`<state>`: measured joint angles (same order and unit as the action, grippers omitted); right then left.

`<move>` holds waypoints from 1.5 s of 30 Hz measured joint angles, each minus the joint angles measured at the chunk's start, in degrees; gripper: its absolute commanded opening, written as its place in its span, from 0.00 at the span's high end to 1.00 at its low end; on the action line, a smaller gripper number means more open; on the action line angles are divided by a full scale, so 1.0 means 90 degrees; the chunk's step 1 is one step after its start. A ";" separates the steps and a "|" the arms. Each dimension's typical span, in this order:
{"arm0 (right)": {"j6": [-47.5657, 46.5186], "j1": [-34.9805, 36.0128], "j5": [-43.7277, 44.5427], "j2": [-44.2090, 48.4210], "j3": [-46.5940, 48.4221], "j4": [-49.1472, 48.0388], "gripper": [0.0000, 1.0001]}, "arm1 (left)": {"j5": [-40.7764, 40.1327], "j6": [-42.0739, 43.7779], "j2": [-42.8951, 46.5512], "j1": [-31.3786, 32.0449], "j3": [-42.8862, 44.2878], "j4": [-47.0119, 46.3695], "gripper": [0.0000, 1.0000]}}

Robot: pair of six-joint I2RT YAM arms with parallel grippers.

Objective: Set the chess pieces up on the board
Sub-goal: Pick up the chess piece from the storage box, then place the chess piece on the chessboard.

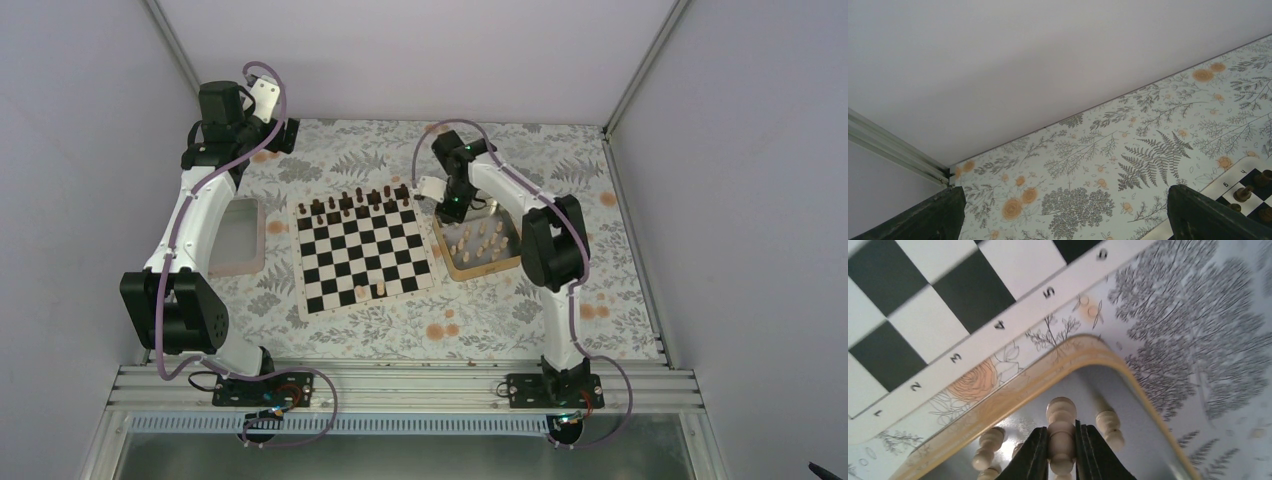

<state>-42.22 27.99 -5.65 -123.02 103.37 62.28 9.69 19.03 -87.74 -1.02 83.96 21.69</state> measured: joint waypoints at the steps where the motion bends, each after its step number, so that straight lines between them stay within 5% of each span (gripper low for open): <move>1: 0.0005 0.0051 0.0034 0.0022 0.0107 0.0051 0.87 | 0.0000 0.0000 0.0000 0.0000 0.0000 -0.0002 0.00; 17: 0.0034 0.2533 0.0410 -0.0372 0.2769 0.0823 0.87 | -0.0078 0.0126 0.0005 -0.0017 0.0002 0.0032 0.00; 29: -0.0010 0.3927 0.0333 -0.1256 0.2679 0.0882 0.87 | -0.0104 0.0459 0.0022 -0.0204 0.0039 0.0126 0.00; 45: 0.0022 0.4182 0.0131 -0.1253 0.1824 0.0437 0.87 | -0.0085 0.0425 0.0041 -0.0267 -0.0253 -0.0131 0.00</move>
<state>-42.02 65.63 -4.47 -134.30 119.79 66.22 8.93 22.85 -87.37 -3.42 81.69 20.51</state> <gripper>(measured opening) 0.130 0.999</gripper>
